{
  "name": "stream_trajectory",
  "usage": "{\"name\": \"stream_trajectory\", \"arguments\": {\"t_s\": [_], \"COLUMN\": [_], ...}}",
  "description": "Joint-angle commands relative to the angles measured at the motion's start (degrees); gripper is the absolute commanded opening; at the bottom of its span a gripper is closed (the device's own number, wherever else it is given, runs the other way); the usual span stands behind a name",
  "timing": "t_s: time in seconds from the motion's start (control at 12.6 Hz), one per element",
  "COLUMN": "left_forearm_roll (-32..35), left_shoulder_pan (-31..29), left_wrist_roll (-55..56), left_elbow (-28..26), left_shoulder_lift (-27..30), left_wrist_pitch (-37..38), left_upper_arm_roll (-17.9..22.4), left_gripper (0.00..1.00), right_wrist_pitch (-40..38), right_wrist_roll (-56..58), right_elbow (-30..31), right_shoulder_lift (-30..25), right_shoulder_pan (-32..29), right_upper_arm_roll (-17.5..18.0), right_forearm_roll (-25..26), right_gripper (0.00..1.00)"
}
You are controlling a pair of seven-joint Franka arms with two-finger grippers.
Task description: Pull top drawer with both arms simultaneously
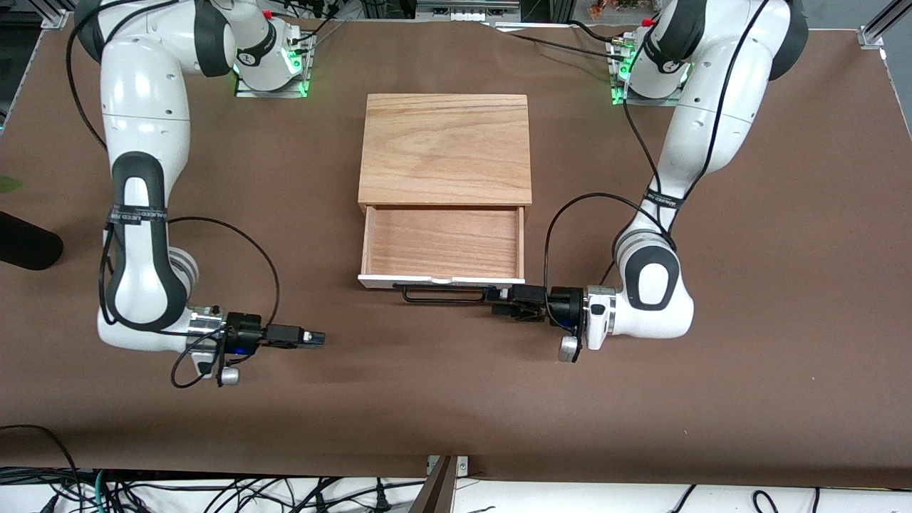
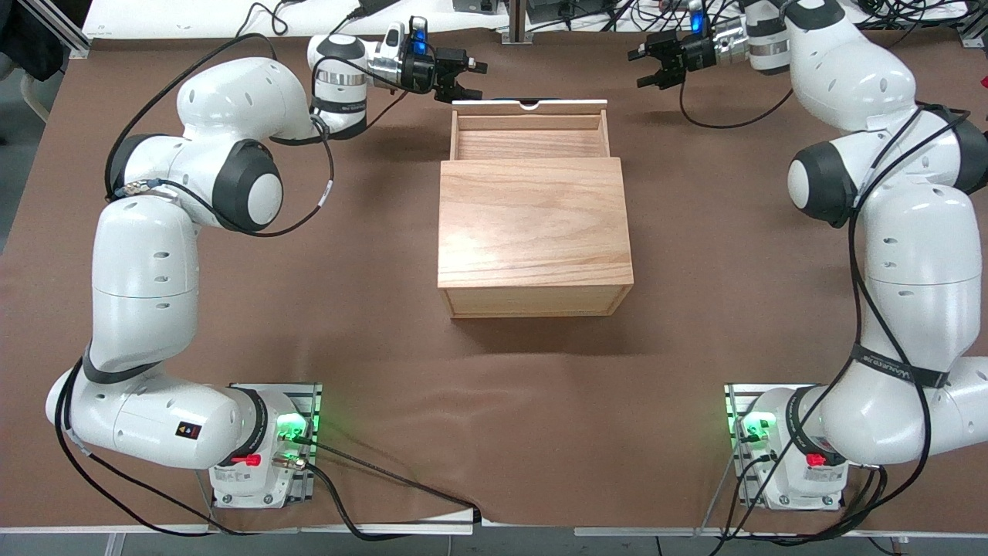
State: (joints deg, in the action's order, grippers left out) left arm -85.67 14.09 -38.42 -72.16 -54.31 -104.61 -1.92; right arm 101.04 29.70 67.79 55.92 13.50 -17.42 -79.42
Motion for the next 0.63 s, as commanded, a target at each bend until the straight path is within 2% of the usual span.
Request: {"name": "stream_trajectory", "arguments": {"t_s": [0.0,0.32,0.55], "left_forearm_roll": [6.02,25.59,45.35], "left_shoulder_pan": [0.42,-0.63,-2.12], "left_wrist_roll": [3.69,10.09,11.08], "left_elbow": [1.14,2.82,1.24], "left_shoulder_lift": [2.27,7.62,14.03], "left_wrist_pitch": [0.64,1.25,1.86], "left_upper_arm_roll": [2.96,3.76,4.2], "left_gripper": [1.0,1.0,1.0], "right_wrist_pitch": [-0.14,-0.23,-0.14], "right_wrist_roll": [-5.68,-13.42,-22.63], "right_elbow": [-0.11,-0.2,-0.29], "right_shoulder_lift": [-3.35,-7.13,-10.64], "right_shoulder_pan": [0.39,0.38,1.96], "right_upper_arm_roll": [-1.13,-1.13,-1.13], "right_forearm_roll": [8.72,22.61,34.55], "right_gripper": [1.0,1.0,1.0]}}
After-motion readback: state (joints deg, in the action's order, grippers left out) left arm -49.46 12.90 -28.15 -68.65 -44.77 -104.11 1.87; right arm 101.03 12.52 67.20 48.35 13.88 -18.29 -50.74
